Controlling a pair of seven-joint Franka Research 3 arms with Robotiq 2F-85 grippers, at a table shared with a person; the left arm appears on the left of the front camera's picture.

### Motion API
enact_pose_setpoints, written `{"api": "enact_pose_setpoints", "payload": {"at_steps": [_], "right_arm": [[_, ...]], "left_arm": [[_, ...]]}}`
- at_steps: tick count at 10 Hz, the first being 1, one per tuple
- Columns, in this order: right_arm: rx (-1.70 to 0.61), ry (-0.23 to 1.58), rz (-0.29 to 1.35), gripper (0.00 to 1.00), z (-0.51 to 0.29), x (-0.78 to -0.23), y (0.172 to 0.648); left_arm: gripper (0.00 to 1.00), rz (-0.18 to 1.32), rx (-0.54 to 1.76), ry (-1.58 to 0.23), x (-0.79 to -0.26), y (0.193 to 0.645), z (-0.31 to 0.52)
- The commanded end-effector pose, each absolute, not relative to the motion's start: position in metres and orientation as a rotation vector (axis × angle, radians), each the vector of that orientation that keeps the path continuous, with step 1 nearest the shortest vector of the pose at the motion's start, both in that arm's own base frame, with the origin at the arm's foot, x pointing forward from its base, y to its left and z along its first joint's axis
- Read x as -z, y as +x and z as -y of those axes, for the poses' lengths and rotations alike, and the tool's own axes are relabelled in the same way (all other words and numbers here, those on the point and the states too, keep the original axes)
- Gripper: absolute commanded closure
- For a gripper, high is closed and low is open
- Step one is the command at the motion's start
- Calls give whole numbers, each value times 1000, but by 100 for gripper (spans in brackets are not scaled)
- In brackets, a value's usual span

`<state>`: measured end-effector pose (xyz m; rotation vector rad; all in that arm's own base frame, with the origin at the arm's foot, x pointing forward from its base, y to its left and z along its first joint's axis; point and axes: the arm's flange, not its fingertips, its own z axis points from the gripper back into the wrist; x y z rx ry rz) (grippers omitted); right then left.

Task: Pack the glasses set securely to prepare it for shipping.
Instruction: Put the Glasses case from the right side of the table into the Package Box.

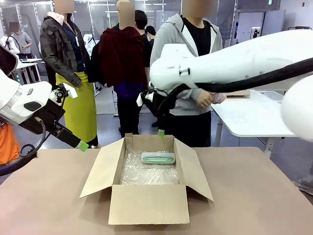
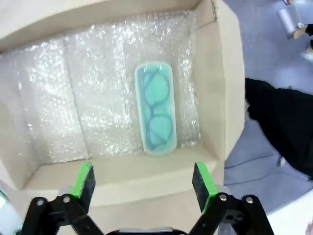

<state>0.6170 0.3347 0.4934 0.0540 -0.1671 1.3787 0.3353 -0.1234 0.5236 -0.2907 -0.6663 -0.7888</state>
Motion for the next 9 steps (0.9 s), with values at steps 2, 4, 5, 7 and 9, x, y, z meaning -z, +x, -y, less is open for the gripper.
{"api": "enact_pose_setpoints", "payload": {"at_steps": [2,4,5,7,9], "right_arm": [[-1139,79,268,0,-269,-497,564],[-942,88,310,0,-212,-505,527],[-815,121,341,0,-178,-503,501],[-608,191,378,0,-125,-507,454],[-437,227,346,0,-77,-513,419]], "left_arm": [[0,668,793,-302,-524,335,122],[0,668,793,-302,-524,335,122],[0,668,793,-302,-524,335,122],[0,668,793,-302,-524,335,122],[0,668,793,-302,-524,335,122]]}}
